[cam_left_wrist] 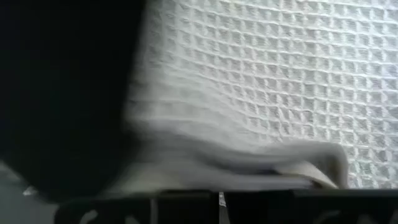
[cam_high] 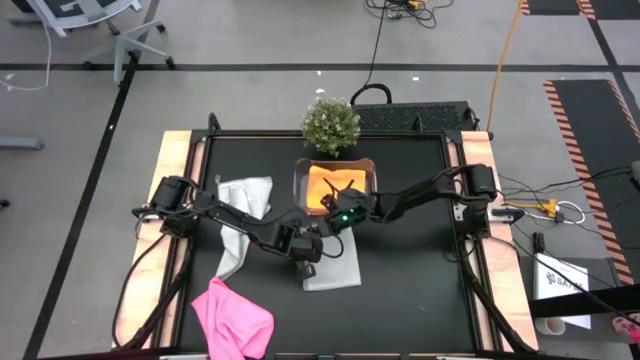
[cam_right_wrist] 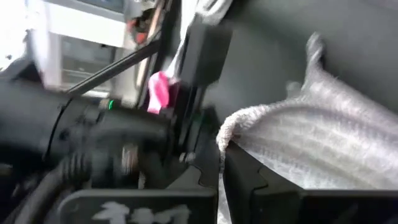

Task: Fold microfiber towels
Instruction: Fold the bottom gray microfiber towel on the table

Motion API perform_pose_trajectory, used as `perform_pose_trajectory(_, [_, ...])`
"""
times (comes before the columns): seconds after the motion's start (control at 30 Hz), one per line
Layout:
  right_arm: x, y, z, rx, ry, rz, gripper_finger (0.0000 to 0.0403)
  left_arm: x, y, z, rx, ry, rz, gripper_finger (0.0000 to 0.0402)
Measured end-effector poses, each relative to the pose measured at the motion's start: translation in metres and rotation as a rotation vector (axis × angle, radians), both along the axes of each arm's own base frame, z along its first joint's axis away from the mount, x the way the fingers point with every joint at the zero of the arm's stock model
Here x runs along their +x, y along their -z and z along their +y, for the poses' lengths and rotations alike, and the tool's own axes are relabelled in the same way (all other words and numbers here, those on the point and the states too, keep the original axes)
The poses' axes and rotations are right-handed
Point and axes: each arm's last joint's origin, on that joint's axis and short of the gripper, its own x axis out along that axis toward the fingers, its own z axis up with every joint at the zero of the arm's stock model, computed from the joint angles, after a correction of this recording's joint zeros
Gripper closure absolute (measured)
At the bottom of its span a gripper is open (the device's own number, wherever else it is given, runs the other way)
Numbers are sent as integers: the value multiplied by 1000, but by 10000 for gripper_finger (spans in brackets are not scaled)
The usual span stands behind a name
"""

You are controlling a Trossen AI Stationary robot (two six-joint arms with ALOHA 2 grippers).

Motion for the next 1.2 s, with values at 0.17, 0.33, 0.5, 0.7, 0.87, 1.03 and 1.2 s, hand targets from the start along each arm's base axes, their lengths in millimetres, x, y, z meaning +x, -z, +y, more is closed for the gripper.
perform_pose_trajectory(0.17, [2,-3,-2,-35,-19,55,402,-1,0,0,-6,6,14,394])
perform_pose_trajectory(0.33, [2,-2,-1,-68,-43,42,396,-1,1,0,6,-15,17,394])
perform_pose_trajectory(0.5, [2,-2,0,-65,-69,42,360,-2,1,-2,6,-25,14,394])
perform_pose_trajectory(0.7, [2,-2,0,-68,-71,33,309,-3,1,-4,-7,-49,17,394])
perform_pose_trajectory(0.87, [0,-17,1,-105,-126,-37,290,-8,-2,-14,-23,-69,31,394])
perform_pose_trajectory(1.03, [-10,-45,7,-173,-181,-79,293,-17,-7,-27,-58,-100,50,394])
perform_pose_trajectory(1.2, [-30,-77,20,-273,-280,-96,293,-25,-15,-37,-83,-82,58,394])
